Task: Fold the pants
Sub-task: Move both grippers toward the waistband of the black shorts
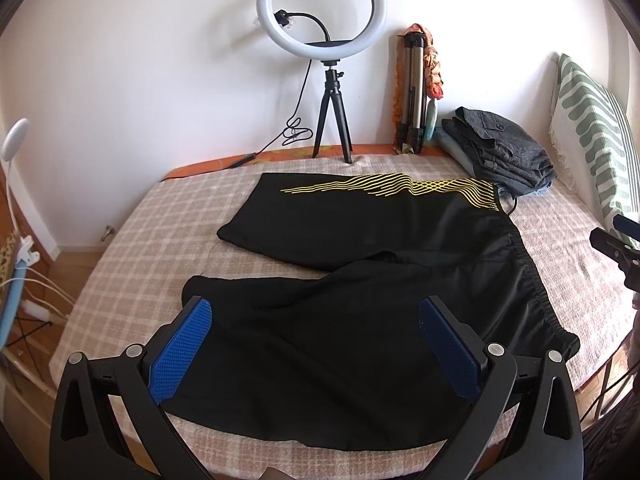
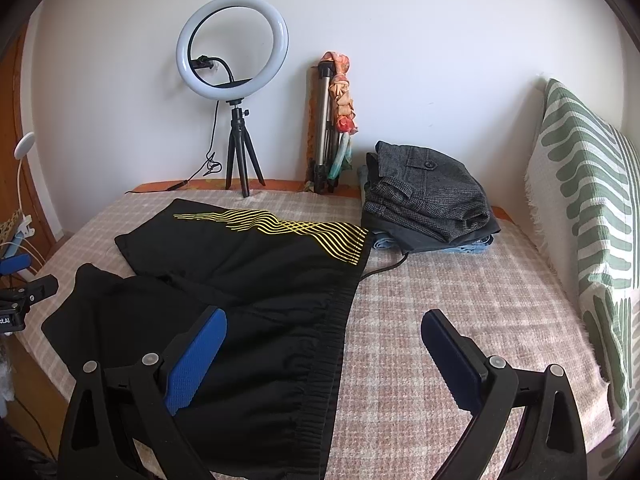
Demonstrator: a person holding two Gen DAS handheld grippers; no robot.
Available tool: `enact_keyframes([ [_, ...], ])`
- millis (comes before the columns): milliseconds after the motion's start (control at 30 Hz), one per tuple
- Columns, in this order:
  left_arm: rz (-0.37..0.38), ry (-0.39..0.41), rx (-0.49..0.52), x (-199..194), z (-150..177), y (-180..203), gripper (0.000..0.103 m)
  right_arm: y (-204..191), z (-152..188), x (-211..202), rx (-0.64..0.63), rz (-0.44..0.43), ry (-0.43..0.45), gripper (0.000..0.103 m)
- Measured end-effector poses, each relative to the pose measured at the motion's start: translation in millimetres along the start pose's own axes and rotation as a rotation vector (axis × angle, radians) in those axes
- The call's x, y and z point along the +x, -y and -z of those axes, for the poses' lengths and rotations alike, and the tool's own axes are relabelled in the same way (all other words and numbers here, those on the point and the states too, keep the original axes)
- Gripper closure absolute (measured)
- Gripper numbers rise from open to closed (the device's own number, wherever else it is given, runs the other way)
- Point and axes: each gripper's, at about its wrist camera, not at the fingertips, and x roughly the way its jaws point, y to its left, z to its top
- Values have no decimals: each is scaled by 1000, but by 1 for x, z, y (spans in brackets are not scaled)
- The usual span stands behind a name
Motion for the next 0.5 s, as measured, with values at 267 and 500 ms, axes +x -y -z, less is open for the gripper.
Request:
enact_keyframes([
  [267,-11,22,2,-2,-3,1,0,-3,1,1,-13,-6,-6,4],
  [500,-10,9,1,-2,-2,2,0,-4,2,0,-25,-5,-7,4],
])
